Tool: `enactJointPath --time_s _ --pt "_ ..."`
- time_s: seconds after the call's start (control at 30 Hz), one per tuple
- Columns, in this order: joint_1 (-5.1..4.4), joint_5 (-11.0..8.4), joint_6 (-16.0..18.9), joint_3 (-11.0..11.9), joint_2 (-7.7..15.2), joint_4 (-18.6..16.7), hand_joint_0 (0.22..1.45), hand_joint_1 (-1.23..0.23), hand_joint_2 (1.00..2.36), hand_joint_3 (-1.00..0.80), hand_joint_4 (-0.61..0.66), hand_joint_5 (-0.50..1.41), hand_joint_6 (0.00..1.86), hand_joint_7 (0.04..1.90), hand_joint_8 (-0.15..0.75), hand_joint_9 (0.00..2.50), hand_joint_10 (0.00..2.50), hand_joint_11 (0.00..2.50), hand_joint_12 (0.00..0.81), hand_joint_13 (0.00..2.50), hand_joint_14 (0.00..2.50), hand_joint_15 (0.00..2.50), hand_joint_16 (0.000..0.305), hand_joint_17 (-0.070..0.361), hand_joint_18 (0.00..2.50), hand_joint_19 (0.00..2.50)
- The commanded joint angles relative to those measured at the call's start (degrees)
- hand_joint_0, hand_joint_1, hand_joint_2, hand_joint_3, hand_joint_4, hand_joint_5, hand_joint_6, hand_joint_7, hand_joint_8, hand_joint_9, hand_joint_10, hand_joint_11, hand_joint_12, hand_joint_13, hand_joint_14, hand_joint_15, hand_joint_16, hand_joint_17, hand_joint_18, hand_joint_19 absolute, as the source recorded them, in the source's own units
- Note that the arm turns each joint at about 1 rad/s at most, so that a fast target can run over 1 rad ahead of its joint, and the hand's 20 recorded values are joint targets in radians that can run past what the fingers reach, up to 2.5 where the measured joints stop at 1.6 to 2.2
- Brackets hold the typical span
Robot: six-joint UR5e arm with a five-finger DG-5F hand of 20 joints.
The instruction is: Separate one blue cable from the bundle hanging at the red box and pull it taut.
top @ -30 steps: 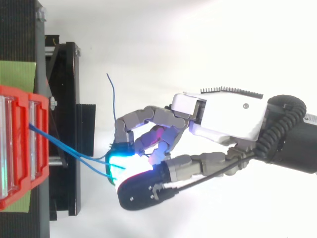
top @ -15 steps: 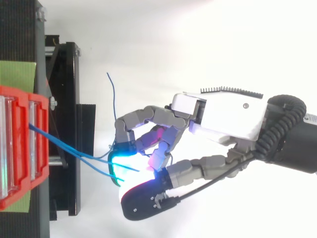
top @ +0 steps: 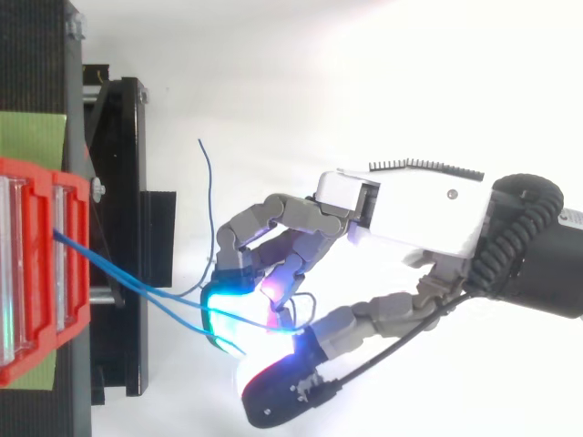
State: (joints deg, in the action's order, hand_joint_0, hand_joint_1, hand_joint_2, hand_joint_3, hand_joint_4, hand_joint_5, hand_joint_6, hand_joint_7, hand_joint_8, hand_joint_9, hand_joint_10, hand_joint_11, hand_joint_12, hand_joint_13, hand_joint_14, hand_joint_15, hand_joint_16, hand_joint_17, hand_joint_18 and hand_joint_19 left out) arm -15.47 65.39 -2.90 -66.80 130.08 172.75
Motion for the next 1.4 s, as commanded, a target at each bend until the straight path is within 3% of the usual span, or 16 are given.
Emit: enactJointPath --time_s 0.0,0.1,0.2,0.27,0.37,0.5,0.77,0.87,0.9,0.97,1.1,1.37 --pt "0.00 0.00 0.0 0.0 -0.1 0.1 0.57 -1.02 1.00 -0.50 0.03 -0.17 0.92 1.07 0.267 1.06 0.03 1.10 0.356 0.60 0.02 0.40 0.047 0.107 0.55 0.45" --pt "0.00 0.00 0.0 0.0 0.0 0.1 0.45 -0.98 1.00 -0.50 0.06 -0.15 0.91 1.04 0.309 1.13 0.02 1.10 0.389 0.64 0.02 0.41 0.054 0.122 0.58 0.47" --pt "0.09 0.09 0.0 0.0 0.0 0.5 0.40 -0.86 1.00 -0.50 0.09 -0.13 0.89 0.95 0.334 1.17 0.02 1.07 0.413 0.67 0.01 0.41 0.059 0.134 0.63 0.47" --pt "0.17 0.18 0.0 0.0 0.0 0.6 0.45 -0.66 1.00 -0.50 0.08 -0.12 0.86 0.97 0.322 1.17 0.02 1.03 0.398 0.66 0.02 0.40 0.056 0.127 0.61 0.48" --pt "0.35 0.09 0.2 0.0 -0.1 0.7 0.54 -0.53 1.00 -0.50 0.09 -0.12 0.83 1.00 0.293 1.17 0.03 1.03 0.369 0.64 0.02 0.42 0.050 0.112 0.56 0.50" --pt "0.26 -0.09 0.3 0.0 -0.5 1.7 0.60 -0.56 1.00 -0.49 0.07 -0.12 0.80 1.07 0.288 1.16 0.03 1.04 0.362 0.63 0.02 0.42 0.048 0.108 0.54 0.51" --pt "0.26 -0.09 0.1 0.0 -1.8 3.8 0.58 -0.67 1.02 -0.27 0.05 -0.15 0.83 1.17 0.298 1.12 0.03 1.06 0.370 0.63 0.02 0.42 0.049 0.111 0.53 0.52" --pt "0.17 -0.09 0.1 0.0 -2.4 4.3 0.58 -0.70 1.02 -0.20 0.06 -0.15 0.86 1.17 0.295 1.11 0.03 1.08 0.372 0.62 0.02 0.43 0.050 0.112 0.53 0.51" --pt "0.17 -0.09 0.0 0.0 -2.7 4.5 0.59 -0.73 1.02 -0.19 0.06 -0.16 0.88 1.09 0.297 1.11 0.03 1.09 0.372 0.62 0.02 0.43 0.050 0.112 0.53 0.51" --pt "0.17 -0.18 0.1 0.0 -2.9 4.9 0.60 -0.75 1.02 -0.22 0.07 -0.17 0.89 1.06 0.292 1.09 0.03 1.09 0.371 0.61 0.02 0.42 0.050 0.111 0.53 0.51" --pt "0.17 -0.88 -0.1 0.0 -3.3 5.4 0.55 -0.72 1.00 -0.50 0.09 -0.17 0.89 1.00 0.303 1.10 0.03 1.08 0.376 0.61 0.02 0.42 0.051 0.114 0.53 0.52" --pt "0.26 -3.43 0.1 0.0 -3.6 6.2 0.53 -0.54 1.00 -0.50 0.09 -0.15 0.86 1.03 0.308 1.15 0.03 1.07 0.385 0.64 0.02 0.43 0.052 0.117 0.55 0.52"
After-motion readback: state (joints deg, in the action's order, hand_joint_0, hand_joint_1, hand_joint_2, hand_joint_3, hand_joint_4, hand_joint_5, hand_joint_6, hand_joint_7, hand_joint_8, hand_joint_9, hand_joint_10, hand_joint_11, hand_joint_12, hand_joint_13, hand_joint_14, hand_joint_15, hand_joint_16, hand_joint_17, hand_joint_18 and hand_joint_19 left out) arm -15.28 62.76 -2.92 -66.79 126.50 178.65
